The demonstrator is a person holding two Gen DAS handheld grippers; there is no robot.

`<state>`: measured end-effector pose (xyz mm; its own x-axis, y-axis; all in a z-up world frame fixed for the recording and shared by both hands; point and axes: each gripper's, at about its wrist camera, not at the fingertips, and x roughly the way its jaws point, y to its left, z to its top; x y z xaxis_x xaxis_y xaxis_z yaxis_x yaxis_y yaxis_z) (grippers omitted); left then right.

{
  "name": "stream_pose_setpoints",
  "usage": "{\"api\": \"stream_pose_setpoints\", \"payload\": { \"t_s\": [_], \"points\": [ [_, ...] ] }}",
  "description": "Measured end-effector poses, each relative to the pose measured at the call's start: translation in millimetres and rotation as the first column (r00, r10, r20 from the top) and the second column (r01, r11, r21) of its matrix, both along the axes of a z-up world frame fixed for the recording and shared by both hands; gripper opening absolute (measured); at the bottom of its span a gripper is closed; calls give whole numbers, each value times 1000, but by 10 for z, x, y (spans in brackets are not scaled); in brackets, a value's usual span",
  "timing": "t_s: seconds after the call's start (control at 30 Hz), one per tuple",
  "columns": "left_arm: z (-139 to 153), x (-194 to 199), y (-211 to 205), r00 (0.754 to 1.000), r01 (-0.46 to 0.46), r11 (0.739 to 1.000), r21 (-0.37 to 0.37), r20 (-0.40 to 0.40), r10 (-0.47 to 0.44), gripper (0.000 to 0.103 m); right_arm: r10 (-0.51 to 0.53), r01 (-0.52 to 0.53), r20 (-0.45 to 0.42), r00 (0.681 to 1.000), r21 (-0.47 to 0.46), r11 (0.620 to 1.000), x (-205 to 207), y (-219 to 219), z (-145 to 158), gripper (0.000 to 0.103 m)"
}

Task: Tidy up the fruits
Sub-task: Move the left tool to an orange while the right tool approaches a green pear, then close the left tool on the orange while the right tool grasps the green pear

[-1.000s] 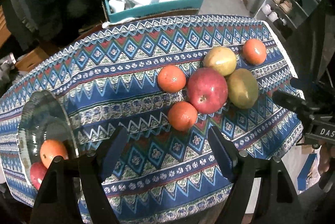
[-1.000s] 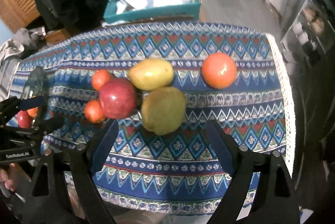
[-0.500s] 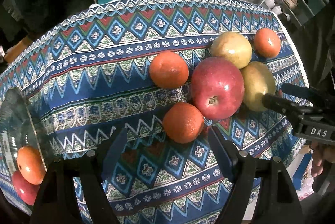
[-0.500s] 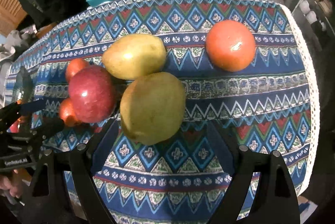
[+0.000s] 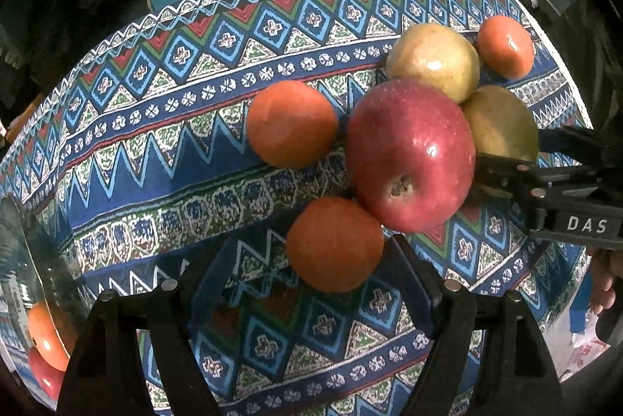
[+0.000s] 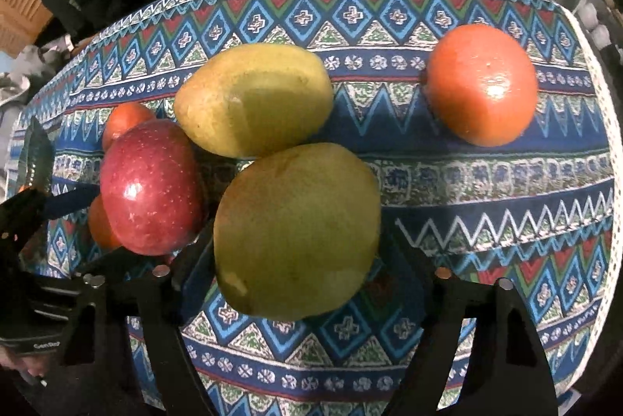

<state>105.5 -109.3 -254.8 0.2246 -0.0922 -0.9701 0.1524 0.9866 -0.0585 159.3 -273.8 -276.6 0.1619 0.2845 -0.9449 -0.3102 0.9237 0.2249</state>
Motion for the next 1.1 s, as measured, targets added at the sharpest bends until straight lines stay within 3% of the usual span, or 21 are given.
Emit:
{"api": "stream_pose_setpoints", "payload": {
  "t_s": [0.07, 0.13, 0.2, 0.23, 0.27, 0.43, 0.6, 1.1],
  "points": [
    [-22, 13, -16, 1000, 9, 1000, -10, 1, -9, 79, 6, -6, 7, 1000, -9, 1000, 19, 24, 2, 73],
    [-46, 15, -27, 1000, 16, 1000, -13, 1, -16, 65, 4, -4, 12, 1000, -9, 1000, 31, 27, 12, 73],
    [-60, -1, -53, 1000, 26, 999, -21, 1, -26, 58, 2, -1, 17, 1000, -11, 1000, 47, 63, 6, 72],
    [-52, -11, -63, 999, 35, 999, -31, 9, -35, 49, 3, -3, 23, 1000, -15, 1000, 39, 69, 14, 72],
    [-43, -26, -81, 999, 43, 998, -46, 9, -43, 48, 3, -2, 32, 999, -25, 1000, 24, 70, 25, 72],
    [-26, -119, -147, 999, 53, 998, -18, 14, -53, 47, 4, -2, 53, 999, -42, 999, -92, 32, 105, 72],
    [53, -197, -63, 999, 38, 999, -39, 22, -37, 47, -9, 13, 86, 996, -44, 999, -200, -25, 247, 72],
    [666, -264, 301, 992, -4, 995, -96, 122, 16, 47, 13, -9, 207, 978, -21, 1000, -395, 94, 880, 72]
  ]
}}
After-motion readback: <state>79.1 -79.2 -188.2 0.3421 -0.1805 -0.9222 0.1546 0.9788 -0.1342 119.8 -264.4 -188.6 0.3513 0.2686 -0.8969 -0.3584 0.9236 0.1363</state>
